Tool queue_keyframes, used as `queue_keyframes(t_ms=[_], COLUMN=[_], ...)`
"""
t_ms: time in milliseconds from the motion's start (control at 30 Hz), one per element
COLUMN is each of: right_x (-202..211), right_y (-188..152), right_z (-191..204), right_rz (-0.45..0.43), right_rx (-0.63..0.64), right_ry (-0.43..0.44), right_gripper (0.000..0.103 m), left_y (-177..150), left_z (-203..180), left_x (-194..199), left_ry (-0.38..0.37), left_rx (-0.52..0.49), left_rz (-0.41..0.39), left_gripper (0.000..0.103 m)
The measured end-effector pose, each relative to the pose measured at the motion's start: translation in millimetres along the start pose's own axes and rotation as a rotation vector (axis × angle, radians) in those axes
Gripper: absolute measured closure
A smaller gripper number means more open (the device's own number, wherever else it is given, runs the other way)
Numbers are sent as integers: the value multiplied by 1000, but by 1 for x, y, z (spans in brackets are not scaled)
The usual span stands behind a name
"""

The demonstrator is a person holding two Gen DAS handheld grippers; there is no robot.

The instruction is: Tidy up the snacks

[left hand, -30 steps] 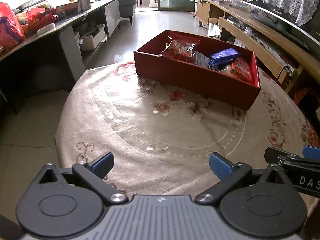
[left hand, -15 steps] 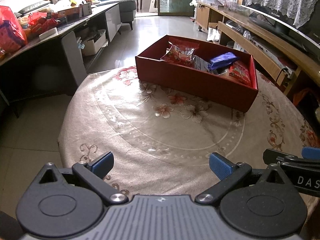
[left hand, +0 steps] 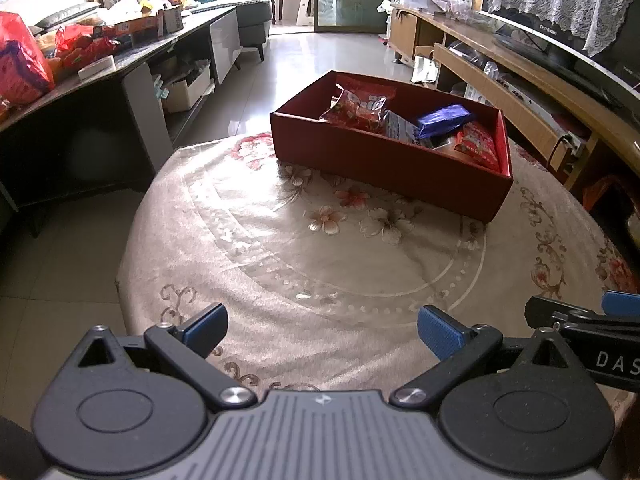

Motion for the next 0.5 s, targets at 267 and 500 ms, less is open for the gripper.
queue_keyframes(t_ms=[267, 500], right_x=[2, 2], right_y=[-1, -1], right_z=[-1, 0], right_rz=[-2, -3], right_rx=[-1, 3], right_ry=[-1, 3], right_gripper=[11, 11], left_y=[-3, -3], left_z=[1, 0], left_x=[-1, -1], left_ry=[-16, -17], left_rx=[14, 8], left_rz=[30, 36], left_gripper=[0, 0])
Point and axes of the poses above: each gripper's, at about its wrist camera, not at the fingertips, and x roughly against the way its jaws point, z to its left, y to its top, the point moved 5 cm from there along -x, roughly the way its jaws point, and after that the axes turned 4 degrees about -z, right-handed, at the moved point
